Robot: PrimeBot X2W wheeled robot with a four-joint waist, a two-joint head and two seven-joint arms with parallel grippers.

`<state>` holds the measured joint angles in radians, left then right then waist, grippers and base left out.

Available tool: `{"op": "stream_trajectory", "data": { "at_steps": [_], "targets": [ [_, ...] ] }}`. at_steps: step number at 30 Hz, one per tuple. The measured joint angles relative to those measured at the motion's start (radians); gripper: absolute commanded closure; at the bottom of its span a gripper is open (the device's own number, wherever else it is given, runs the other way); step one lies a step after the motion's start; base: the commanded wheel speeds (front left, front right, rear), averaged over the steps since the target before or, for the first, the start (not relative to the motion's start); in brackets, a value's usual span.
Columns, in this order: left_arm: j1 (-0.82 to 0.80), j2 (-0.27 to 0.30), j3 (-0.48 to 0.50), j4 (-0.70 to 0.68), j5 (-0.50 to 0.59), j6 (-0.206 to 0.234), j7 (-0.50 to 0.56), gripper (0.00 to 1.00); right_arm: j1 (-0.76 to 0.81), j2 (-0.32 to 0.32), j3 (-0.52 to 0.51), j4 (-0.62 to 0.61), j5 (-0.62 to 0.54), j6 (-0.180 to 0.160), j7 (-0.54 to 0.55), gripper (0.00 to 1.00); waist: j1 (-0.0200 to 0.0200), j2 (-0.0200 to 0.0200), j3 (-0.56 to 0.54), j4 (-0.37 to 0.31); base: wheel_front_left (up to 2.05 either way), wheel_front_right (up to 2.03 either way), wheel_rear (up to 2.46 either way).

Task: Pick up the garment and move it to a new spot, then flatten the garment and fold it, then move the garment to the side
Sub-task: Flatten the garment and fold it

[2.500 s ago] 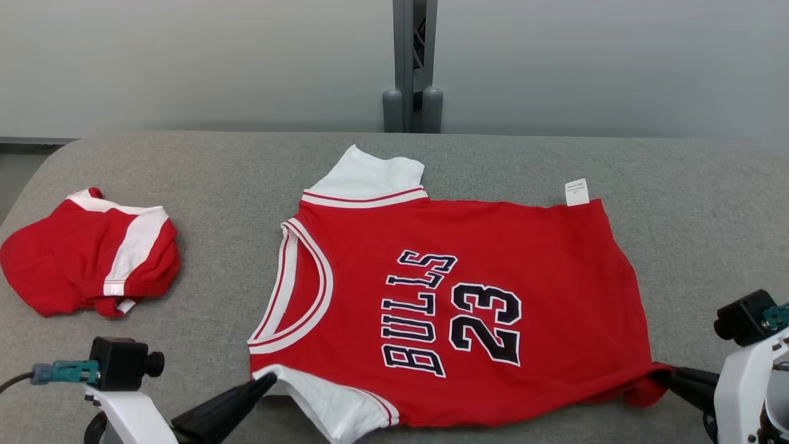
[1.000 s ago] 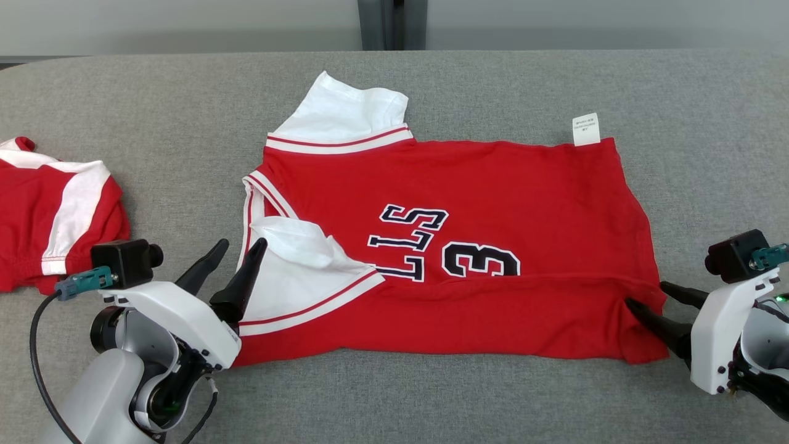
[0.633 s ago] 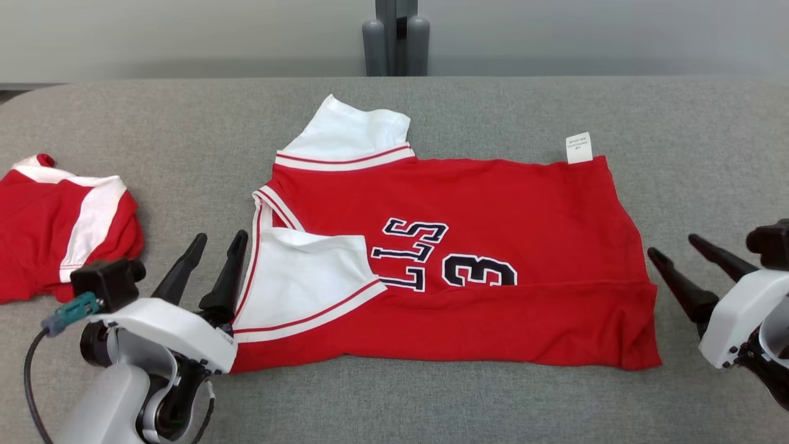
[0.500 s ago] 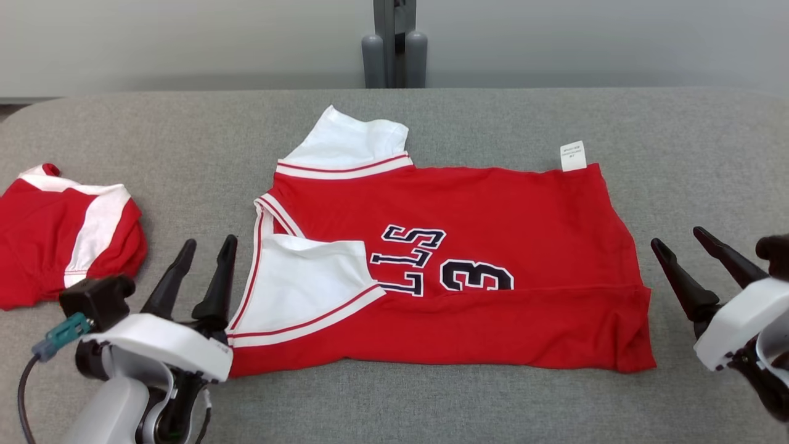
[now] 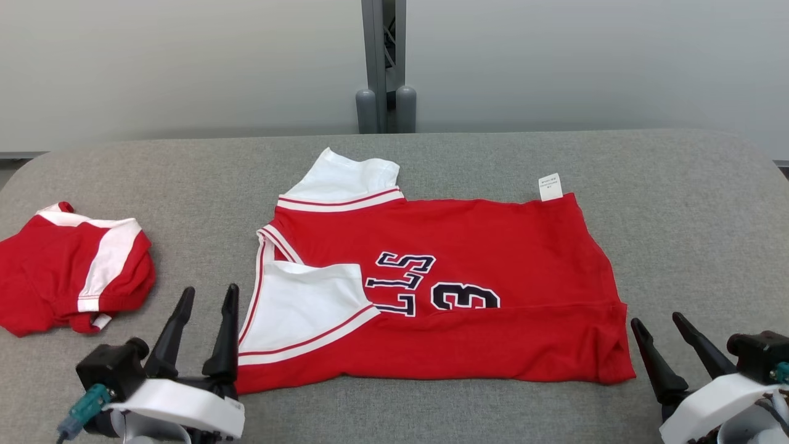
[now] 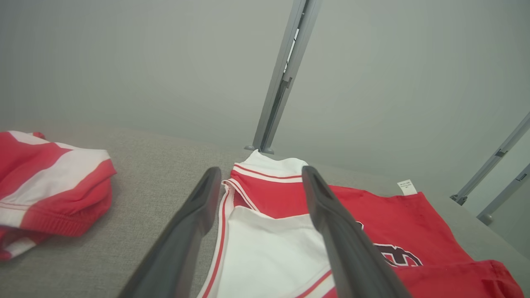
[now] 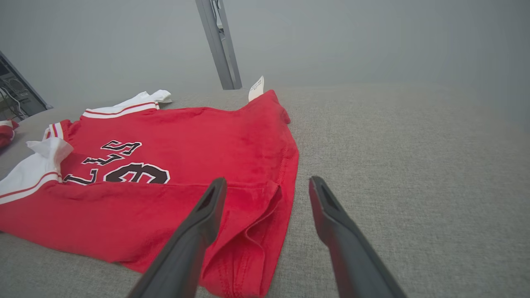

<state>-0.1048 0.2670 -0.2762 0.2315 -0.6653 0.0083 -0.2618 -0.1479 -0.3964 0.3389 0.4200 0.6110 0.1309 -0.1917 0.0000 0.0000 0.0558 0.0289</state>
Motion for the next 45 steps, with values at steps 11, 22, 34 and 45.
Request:
{"op": "stream_trajectory", "data": {
  "at_steps": [11, 22, 34, 45],
  "targets": [
    [0.111, -0.116, 0.099, -0.013, 0.262, -0.034, -0.002, 0.00, 0.058, 0.095, -0.099, -0.022, -0.164, 0.000, -0.059, 0.00, 0.0000, 0.0000, -0.036, 0.008, 0.00, 0.00, 0.00],
    [0.171, -0.196, 0.194, -0.072, 0.483, -0.028, -0.002, 0.00, 0.148, 0.224, -0.216, -0.123, -0.383, 0.000, -0.069, 0.00, 0.0000, 0.0000, -0.042, 0.012, 0.00, 0.00, 0.00],
    [0.170, -0.216, 0.226, 0.037, 0.446, -0.067, -0.002, 0.00, 0.153, 0.272, -0.282, -0.047, -0.353, 0.000, -0.066, 0.00, 0.0000, 0.0000, -0.024, 0.006, 0.00, 0.00, 0.00],
    [0.074, -0.219, 0.174, 0.329, 0.160, -0.104, 0.052, 0.00, 0.105, 0.301, -0.283, 0.078, -0.175, 0.000, 0.030, 0.00, 0.0000, 0.0000, 0.011, -0.008, 0.00, 0.00, 0.00]
  ]
}}
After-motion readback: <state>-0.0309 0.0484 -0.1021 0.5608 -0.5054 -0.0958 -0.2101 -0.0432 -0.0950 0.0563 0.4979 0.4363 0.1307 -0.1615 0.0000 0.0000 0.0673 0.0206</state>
